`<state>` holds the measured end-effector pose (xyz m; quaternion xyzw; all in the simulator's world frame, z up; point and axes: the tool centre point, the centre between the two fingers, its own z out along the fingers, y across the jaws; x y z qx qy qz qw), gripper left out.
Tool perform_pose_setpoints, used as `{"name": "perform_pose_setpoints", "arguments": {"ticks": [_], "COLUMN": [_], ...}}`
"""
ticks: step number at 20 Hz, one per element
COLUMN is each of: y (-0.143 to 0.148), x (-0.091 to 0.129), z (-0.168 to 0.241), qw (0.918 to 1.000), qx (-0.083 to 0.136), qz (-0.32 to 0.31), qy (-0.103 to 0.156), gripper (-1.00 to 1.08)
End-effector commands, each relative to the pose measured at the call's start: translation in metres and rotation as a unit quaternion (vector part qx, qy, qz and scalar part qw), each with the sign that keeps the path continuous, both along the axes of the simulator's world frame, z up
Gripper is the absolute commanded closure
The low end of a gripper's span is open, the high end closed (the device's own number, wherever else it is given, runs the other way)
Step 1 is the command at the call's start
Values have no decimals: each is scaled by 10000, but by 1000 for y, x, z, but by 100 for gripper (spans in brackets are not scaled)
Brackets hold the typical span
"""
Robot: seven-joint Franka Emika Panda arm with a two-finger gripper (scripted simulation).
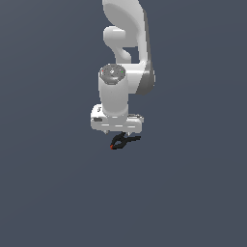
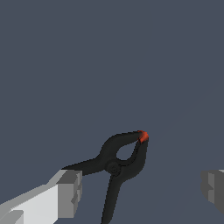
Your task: Pick up the object and move it to a goal position.
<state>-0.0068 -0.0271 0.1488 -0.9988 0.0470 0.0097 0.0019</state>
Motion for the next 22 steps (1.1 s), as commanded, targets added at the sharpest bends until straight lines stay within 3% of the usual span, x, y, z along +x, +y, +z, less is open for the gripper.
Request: {"name": "perform_pose_setpoints", "arguments": {"ticks": [1, 11, 16, 22], "y": [2, 11, 15, 19], "x": [-2, -15, -23, -34], "z": [-4, -30, -44, -59], "qw": [9998, 9908, 9795, 9602], "qx": [2, 3, -6, -23], "qz": [-187, -1355, -2017, -2793], "qy": [-2, -18, -28, -45], "gripper": [-92, -92, -92, -92]}}
